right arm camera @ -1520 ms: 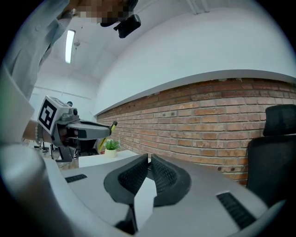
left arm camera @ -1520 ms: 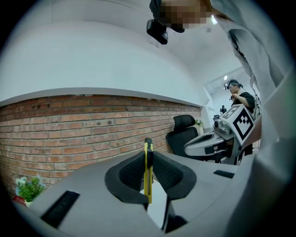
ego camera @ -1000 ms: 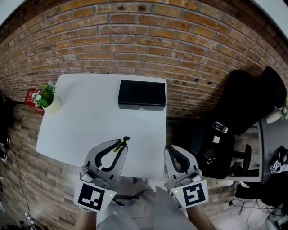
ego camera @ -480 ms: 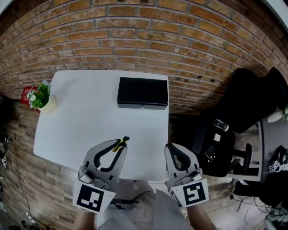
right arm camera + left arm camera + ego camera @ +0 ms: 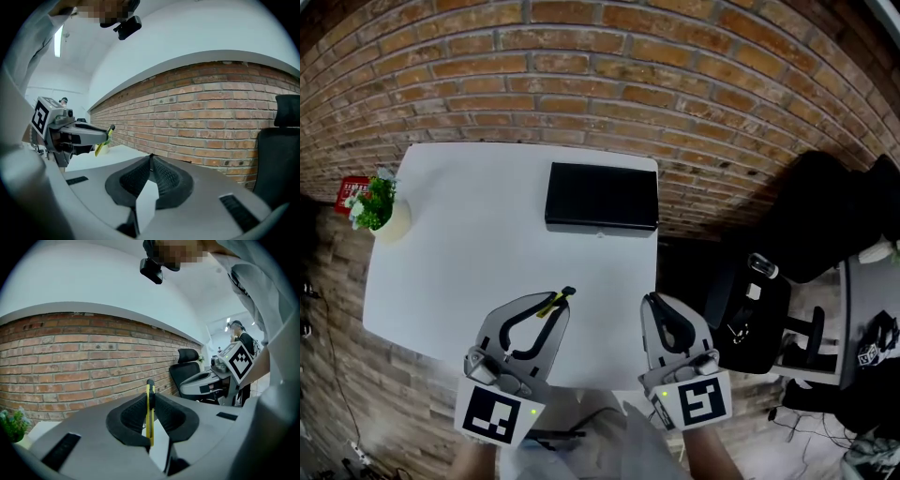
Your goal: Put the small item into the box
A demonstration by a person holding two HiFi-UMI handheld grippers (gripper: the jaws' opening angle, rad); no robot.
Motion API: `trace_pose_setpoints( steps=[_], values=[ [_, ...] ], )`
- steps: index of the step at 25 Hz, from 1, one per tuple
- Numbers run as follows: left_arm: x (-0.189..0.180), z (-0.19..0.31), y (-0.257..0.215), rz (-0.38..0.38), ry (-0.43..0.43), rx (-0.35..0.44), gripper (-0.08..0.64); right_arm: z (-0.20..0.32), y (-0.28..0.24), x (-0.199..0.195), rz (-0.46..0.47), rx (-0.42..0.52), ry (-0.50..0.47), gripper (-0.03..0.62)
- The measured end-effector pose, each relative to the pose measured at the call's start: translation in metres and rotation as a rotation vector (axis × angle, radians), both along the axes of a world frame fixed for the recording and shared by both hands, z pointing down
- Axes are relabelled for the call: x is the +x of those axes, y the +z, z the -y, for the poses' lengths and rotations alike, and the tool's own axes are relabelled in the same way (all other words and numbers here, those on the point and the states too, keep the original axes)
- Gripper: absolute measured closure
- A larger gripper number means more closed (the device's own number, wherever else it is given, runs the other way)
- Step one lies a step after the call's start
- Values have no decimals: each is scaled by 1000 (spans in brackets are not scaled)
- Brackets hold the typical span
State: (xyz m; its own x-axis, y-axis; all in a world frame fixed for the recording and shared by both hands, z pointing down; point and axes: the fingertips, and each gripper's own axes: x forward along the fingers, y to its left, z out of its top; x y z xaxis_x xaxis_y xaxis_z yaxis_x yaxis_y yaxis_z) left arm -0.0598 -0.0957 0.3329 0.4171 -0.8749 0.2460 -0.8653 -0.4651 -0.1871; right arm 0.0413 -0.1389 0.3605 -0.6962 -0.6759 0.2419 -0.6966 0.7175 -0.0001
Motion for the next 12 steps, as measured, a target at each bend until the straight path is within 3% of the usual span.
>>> trace_pose_setpoints(
  steps=[12],
  values=[
    [-25, 37, 30, -13, -15, -1, 494, 35, 41, -34, -33, -33, 8, 543]
  ],
)
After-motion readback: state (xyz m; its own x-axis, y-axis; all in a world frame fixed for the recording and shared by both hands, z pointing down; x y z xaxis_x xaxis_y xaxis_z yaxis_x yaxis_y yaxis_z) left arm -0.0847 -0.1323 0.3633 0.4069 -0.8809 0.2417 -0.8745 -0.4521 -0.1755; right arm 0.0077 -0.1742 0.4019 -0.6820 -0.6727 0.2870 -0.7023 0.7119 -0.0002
